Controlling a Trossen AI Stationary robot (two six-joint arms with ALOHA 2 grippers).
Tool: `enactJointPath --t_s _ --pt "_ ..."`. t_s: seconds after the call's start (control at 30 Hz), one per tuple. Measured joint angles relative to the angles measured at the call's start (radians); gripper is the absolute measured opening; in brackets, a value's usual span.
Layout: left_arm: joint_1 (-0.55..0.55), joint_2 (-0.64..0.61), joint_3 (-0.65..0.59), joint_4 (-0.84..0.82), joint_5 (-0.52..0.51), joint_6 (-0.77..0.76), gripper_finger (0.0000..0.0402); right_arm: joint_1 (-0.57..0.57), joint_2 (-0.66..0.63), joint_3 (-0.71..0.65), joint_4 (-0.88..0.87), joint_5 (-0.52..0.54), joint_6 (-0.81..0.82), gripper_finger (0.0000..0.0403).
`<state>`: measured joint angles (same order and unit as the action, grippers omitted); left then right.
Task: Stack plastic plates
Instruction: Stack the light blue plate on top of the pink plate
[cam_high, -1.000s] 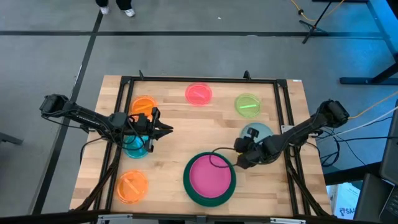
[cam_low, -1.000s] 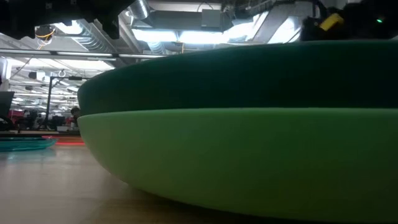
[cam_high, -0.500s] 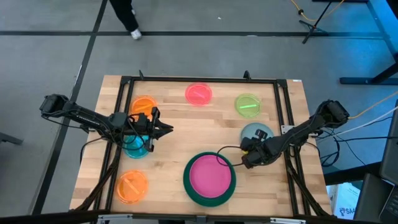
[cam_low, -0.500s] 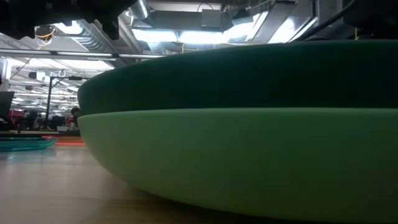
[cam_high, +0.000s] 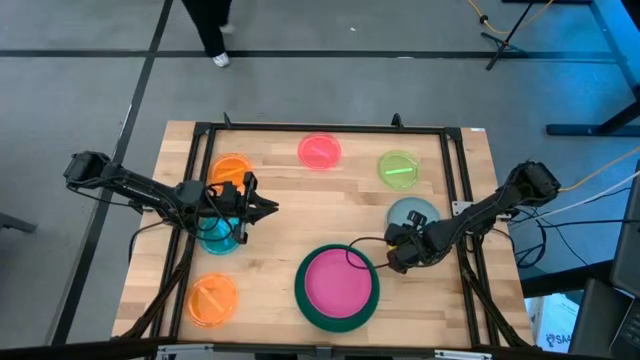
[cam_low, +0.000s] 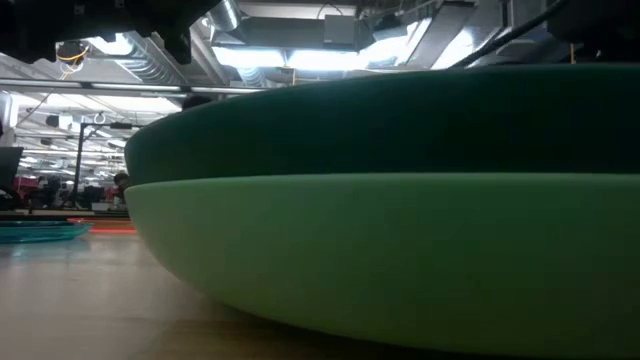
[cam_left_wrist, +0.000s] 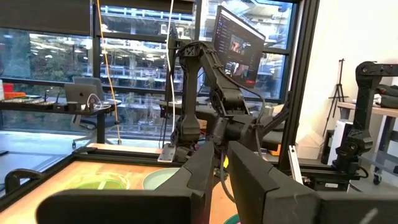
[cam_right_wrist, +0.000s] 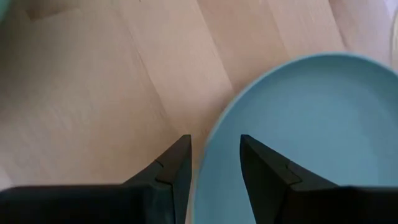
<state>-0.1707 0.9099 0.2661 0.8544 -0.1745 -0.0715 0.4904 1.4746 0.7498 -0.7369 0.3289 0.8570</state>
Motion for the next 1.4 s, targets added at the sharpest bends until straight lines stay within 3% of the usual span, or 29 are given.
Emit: enactJointPath --t_s 0.43,0.8,1.4 --pt "0.0 0.0 0.0 0.0 0.0 0.0 0.0042 0.0 0.047 -0.045 0.046 -0.052 -0.068 0.0122" --pt "0.0 0.0 0.0 0.0 0.0 0.001 0.0042 0.001 0.047 -0.045 0.063 -0.077 -0.234 0.0007" --pt "0.0 0.0 0.0 0.0 0.0 0.001 0.0043 0.001 0.051 0.099 0.061 -0.035 -0.543 0.0003"
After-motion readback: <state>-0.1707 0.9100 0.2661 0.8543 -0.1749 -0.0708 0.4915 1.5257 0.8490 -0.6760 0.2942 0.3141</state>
